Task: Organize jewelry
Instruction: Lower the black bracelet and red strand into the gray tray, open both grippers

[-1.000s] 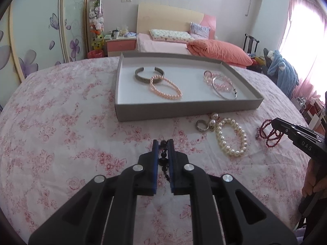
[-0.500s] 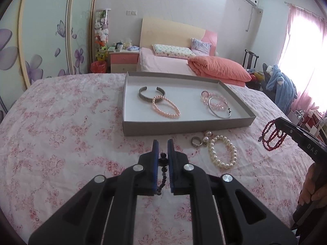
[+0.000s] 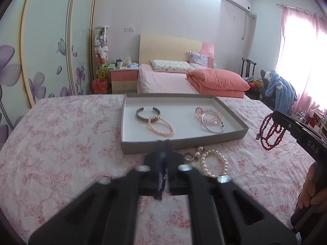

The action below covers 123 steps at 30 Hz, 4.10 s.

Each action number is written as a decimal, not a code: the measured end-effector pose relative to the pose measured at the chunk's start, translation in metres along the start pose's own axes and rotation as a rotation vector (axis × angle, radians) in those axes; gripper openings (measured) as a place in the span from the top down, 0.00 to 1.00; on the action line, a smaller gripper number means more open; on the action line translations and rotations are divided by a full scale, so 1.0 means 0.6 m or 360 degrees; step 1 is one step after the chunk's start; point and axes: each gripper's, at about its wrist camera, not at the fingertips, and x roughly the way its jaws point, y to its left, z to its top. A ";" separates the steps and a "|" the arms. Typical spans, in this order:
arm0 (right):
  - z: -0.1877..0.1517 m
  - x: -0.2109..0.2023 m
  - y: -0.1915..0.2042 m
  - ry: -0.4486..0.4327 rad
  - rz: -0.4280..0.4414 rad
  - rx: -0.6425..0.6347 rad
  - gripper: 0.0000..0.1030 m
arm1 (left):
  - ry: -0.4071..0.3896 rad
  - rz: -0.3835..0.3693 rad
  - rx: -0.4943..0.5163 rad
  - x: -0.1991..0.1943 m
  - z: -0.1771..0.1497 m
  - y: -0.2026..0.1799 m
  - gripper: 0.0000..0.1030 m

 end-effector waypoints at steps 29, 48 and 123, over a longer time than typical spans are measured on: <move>0.008 0.009 -0.003 0.0003 -0.0015 -0.0009 0.91 | 0.0518 0.0114 0.0251 0.147 -0.068 -0.003 0.67; 0.001 0.001 -0.007 -0.0030 0.0017 0.0037 0.91 | 0.0203 0.0055 0.0038 0.047 -0.023 0.025 0.89; -0.014 0.194 -0.027 0.0500 0.0087 0.0137 0.62 | 0.0153 0.0155 -0.0091 0.179 0.073 0.052 0.72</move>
